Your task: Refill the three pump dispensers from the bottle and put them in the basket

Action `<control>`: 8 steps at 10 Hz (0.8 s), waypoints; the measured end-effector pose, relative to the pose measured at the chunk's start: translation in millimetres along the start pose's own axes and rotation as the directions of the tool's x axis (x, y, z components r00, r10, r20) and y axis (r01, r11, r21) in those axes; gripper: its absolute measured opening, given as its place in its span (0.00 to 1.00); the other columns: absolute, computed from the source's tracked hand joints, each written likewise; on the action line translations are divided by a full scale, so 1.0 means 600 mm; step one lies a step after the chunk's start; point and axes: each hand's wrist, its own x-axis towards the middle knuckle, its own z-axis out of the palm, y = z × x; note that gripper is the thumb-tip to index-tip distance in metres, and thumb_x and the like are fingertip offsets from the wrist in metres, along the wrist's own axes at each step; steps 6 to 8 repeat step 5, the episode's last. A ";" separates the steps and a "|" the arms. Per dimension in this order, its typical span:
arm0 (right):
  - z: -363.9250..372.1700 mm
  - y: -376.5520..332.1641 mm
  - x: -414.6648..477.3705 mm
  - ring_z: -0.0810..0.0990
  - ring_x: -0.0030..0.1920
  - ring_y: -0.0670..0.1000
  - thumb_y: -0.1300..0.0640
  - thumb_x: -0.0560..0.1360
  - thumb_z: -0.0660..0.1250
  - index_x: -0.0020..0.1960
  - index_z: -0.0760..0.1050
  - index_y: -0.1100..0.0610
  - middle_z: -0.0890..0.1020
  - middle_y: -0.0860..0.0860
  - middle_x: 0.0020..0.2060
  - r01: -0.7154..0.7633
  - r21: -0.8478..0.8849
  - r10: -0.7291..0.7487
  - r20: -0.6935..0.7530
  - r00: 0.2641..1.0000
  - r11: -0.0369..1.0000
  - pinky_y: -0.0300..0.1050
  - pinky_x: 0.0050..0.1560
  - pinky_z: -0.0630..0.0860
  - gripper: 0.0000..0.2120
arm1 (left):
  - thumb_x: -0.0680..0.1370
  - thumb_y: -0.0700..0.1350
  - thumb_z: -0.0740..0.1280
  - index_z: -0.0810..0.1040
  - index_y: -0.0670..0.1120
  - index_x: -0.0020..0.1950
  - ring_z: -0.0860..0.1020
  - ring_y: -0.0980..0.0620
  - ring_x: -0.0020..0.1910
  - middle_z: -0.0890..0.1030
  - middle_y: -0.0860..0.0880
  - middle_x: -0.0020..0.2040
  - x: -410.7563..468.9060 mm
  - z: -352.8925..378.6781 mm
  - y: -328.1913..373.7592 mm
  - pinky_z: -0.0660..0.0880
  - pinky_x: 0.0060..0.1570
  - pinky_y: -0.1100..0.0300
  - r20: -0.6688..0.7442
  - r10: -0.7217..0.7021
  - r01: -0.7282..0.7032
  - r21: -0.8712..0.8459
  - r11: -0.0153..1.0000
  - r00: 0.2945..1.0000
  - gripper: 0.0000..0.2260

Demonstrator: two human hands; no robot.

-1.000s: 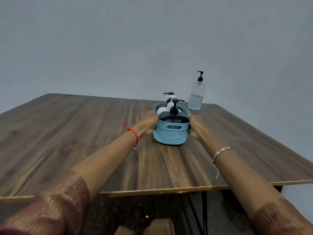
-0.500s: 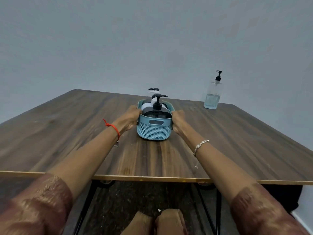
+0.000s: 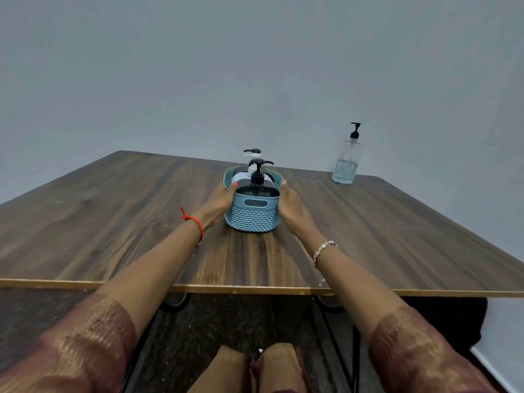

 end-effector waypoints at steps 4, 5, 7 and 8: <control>-0.001 0.033 -0.079 0.64 0.71 0.59 0.42 0.80 0.45 0.72 0.58 0.61 0.66 0.60 0.70 0.226 -0.488 -0.215 0.078 0.973 0.843 0.57 0.69 0.66 0.29 | 0.81 0.48 0.56 0.56 0.42 0.74 0.68 0.48 0.68 0.67 0.45 0.71 -0.091 -0.005 -0.010 0.62 0.65 0.61 0.081 0.215 -0.228 0.452 0.862 0.973 0.23; 0.004 0.018 -0.111 0.51 0.76 0.57 0.46 0.81 0.47 0.75 0.48 0.63 0.54 0.60 0.75 0.224 -0.496 -0.228 0.053 0.972 0.839 0.56 0.75 0.52 0.29 | 0.80 0.56 0.54 0.54 0.43 0.75 0.61 0.45 0.73 0.62 0.42 0.74 -0.099 -0.002 -0.025 0.58 0.72 0.47 0.103 0.293 -0.302 0.522 0.798 0.951 0.28; 0.004 0.018 -0.111 0.51 0.76 0.57 0.46 0.81 0.47 0.75 0.48 0.63 0.54 0.60 0.75 0.224 -0.496 -0.228 0.053 0.972 0.839 0.56 0.75 0.52 0.29 | 0.80 0.56 0.54 0.54 0.43 0.75 0.61 0.45 0.73 0.62 0.42 0.74 -0.099 -0.002 -0.025 0.58 0.72 0.47 0.103 0.293 -0.302 0.522 0.798 0.951 0.28; 0.004 0.018 -0.111 0.51 0.76 0.57 0.46 0.81 0.47 0.75 0.48 0.63 0.54 0.60 0.75 0.224 -0.496 -0.228 0.053 0.972 0.839 0.56 0.75 0.52 0.29 | 0.80 0.56 0.54 0.54 0.43 0.75 0.61 0.45 0.73 0.62 0.42 0.74 -0.099 -0.002 -0.025 0.58 0.72 0.47 0.103 0.293 -0.302 0.522 0.798 0.951 0.28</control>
